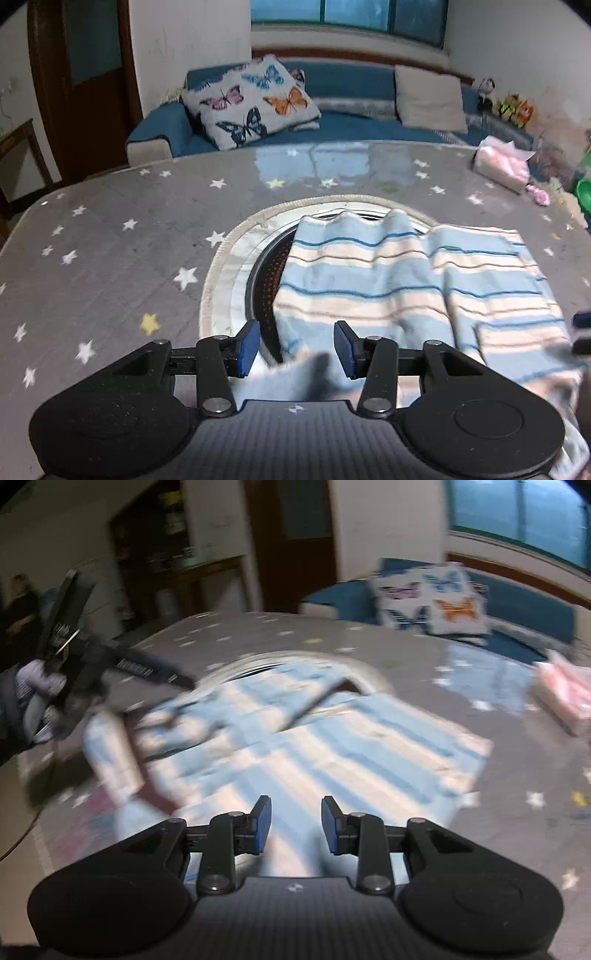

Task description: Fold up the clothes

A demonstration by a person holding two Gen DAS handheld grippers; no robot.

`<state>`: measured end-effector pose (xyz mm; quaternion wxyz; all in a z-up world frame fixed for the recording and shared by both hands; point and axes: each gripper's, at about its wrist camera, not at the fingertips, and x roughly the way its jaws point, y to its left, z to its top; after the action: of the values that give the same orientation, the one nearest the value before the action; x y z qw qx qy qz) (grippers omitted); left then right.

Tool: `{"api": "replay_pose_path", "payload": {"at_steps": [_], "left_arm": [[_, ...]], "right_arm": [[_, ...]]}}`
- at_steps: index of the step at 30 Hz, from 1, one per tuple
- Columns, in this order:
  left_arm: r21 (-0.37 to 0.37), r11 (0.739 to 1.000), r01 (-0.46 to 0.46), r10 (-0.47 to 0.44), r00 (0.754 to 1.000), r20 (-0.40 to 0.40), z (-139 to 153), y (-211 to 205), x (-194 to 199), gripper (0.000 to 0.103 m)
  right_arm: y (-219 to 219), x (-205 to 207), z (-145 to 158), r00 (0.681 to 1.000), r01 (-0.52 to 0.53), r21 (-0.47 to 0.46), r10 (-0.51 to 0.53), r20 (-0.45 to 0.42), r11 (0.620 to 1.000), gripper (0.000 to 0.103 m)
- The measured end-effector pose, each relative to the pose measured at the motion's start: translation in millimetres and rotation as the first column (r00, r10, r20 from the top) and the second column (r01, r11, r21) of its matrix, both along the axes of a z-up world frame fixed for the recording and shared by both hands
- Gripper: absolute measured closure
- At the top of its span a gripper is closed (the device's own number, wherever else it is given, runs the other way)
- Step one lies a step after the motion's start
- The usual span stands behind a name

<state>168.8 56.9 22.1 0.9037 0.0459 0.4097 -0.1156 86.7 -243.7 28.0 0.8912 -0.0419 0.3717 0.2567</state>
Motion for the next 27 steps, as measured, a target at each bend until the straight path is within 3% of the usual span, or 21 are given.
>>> {"api": "replay_pose_path", "payload": {"at_steps": [4, 11, 27], "left_arm": [[0.028, 0.999, 0.015, -0.014, 0.999, -0.034, -10, -7, 28, 0.055], [0.028, 0.998, 0.054, -0.051, 0.996, -0.077, -18, -17, 59, 0.055], [0.012, 0.997, 0.074, -0.072, 0.991, -0.112, -36, -36, 121, 0.055]], "right_arm": [[-23, 34, -4, 0.991, 0.136, -0.027, -0.136, 0.008, 0.990, 0.065], [-49, 80, -19, 0.963, 0.269, -0.077, -0.269, 0.006, 0.960, 0.065], [-65, 115, -33, 0.940, 0.341, -0.074, -0.342, -0.004, 0.937, 0.057]]}}
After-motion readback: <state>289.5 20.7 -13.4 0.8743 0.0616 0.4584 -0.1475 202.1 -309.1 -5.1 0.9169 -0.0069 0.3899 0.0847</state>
